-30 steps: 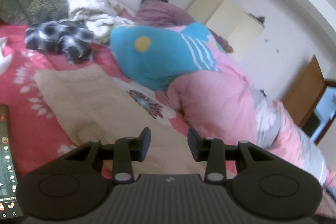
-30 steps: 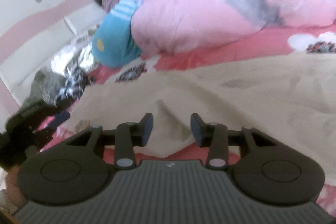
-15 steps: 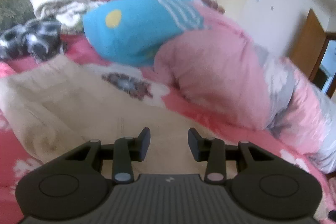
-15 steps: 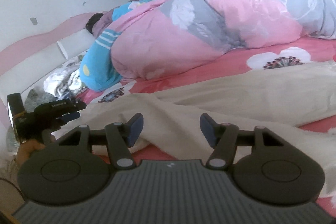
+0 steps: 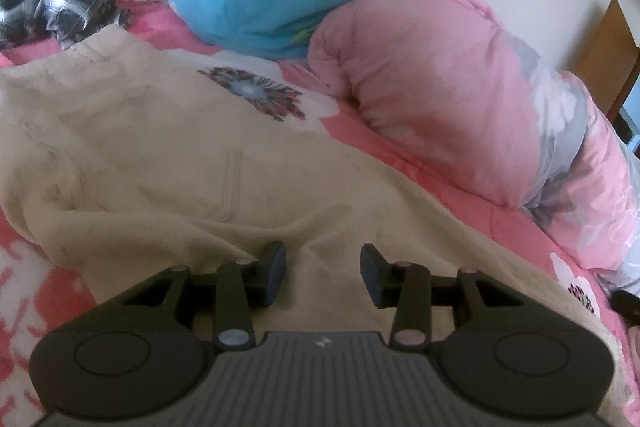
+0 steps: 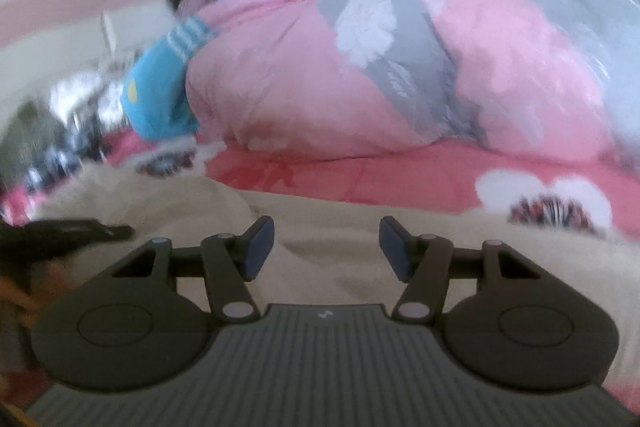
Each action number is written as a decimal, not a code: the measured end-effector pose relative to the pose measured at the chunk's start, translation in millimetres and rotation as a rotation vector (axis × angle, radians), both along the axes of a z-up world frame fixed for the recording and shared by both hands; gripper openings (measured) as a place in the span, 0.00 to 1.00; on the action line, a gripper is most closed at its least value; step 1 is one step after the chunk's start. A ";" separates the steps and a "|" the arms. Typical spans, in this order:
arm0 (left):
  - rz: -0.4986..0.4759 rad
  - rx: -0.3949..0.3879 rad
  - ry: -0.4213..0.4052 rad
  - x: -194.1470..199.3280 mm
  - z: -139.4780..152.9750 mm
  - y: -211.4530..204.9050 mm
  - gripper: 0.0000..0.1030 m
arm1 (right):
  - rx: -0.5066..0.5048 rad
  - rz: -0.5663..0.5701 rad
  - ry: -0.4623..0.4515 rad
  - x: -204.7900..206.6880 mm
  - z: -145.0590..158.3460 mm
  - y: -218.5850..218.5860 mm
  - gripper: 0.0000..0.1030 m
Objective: Fold clothes
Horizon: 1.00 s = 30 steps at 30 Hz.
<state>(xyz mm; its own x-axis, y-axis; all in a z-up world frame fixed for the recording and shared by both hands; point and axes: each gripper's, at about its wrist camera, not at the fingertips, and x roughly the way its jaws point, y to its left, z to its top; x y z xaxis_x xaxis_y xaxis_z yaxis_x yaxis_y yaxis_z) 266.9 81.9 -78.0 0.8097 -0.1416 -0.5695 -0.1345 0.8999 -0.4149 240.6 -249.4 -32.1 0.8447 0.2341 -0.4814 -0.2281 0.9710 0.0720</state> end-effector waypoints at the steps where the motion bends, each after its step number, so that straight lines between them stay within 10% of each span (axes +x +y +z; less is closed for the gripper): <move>1: 0.001 -0.004 0.001 0.3 -0.1 0.5 0.42 | -0.022 0.002 0.024 11.9 -3.5 0.8 0.52; 12: 0.004 -0.027 0.005 2.3 -1.7 3.5 0.42 | -0.085 0.127 0.295 43.0 -55.9 22.0 0.43; 30: 0.001 -0.065 0.008 3.1 -3.1 11.6 0.42 | -0.103 0.091 0.283 11.5 -45.4 31.3 0.24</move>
